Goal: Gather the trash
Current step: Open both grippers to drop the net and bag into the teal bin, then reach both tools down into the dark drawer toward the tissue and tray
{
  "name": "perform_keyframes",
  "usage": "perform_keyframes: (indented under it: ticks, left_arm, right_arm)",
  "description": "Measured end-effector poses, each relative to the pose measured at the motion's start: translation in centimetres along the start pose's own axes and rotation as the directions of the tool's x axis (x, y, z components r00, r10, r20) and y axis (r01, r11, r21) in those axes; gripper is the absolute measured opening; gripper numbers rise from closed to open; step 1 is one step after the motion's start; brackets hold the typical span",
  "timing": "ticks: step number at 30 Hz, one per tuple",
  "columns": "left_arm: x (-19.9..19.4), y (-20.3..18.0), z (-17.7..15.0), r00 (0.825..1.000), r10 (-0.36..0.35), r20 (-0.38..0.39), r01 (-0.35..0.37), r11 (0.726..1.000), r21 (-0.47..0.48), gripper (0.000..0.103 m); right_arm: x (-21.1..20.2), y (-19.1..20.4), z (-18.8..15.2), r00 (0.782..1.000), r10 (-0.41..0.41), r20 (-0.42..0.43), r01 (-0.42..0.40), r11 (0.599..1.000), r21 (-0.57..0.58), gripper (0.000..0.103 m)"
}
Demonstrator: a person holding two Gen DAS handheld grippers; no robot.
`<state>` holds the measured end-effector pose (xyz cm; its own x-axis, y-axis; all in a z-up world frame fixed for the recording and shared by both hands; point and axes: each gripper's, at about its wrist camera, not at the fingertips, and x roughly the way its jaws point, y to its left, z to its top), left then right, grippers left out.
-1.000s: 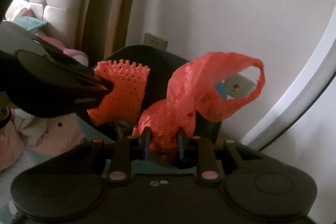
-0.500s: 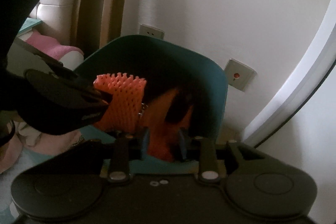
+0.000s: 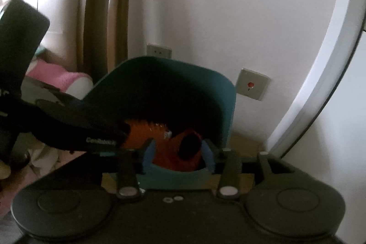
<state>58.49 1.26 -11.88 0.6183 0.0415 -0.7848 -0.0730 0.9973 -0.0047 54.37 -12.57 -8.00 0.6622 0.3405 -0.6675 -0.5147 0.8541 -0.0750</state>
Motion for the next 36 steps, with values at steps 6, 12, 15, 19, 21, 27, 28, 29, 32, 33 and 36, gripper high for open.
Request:
perform_keyframes:
  ticks: [6,12,15,19,21,27,28,29,32,33,36]
  left_arm:
    - [-3.7,-0.1,-0.9,0.996,-0.038,0.085,0.037,0.999,0.018,0.073]
    - [-7.9,0.4,-3.2,0.984,-0.071,0.164,0.072,0.997,-0.005,0.074]
    - [-9.5,0.1,-4.7,0.98,-0.056,0.193,0.056,0.998,0.008,0.076]
    - [-11.5,-0.5,-6.7,0.971,-0.044,0.235,0.036,0.999,0.041,0.076]
    - [-12.4,-0.8,-7.8,0.966,-0.045,0.254,0.033,0.998,0.052,0.079]
    - [-13.1,-0.9,-11.8,0.955,-0.099,0.279,0.099,0.995,0.015,0.09]
    - [-12.8,-0.9,-12.7,0.955,-0.106,0.276,0.109,0.994,0.007,0.091]
    - [-12.4,-1.0,-13.6,0.956,-0.111,0.273,0.115,0.993,0.0,0.094]
    - [-10.8,-1.3,-16.4,0.96,-0.108,0.259,0.117,0.993,-0.019,0.103]
    - [-10.1,-1.4,-17.4,0.963,-0.105,0.247,0.115,0.993,-0.025,0.103]
    - [-7.4,-1.9,-19.9,0.977,-0.102,0.189,0.11,0.993,-0.032,0.103]
  right_arm:
    - [-4.3,-1.1,-1.1,0.994,0.033,0.104,-0.04,0.997,0.068,0.049]
    - [-8.6,-1.9,-4.0,0.985,0.047,0.166,-0.072,0.987,0.147,0.055]
    - [-10.2,-2.0,-5.6,0.984,0.052,0.173,-0.082,0.982,0.171,0.056]
    - [-11.8,-1.7,-7.7,0.985,0.026,0.172,-0.06,0.979,0.197,0.057]
    - [-12.3,-1.5,-8.9,0.984,0.02,0.175,-0.056,0.978,0.203,0.057]
    - [-12.5,-0.6,-13.9,0.991,-0.001,0.136,-0.03,0.974,0.223,0.057]
    - [-12.3,-0.5,-15.2,0.992,-0.011,0.125,-0.019,0.973,0.231,0.057]
    - [-11.9,-0.4,-16.2,0.993,-0.015,0.114,-0.013,0.971,0.239,0.058]
    - [-10.9,-0.1,-19.8,0.997,-0.028,0.067,0.01,0.967,0.253,0.058]
    - [-10.4,-0.1,-21.0,0.998,-0.036,0.045,0.023,0.965,0.262,0.058]
    - [-8.9,-0.2,-24.8,0.998,-0.054,0.016,0.047,0.957,0.288,0.059]
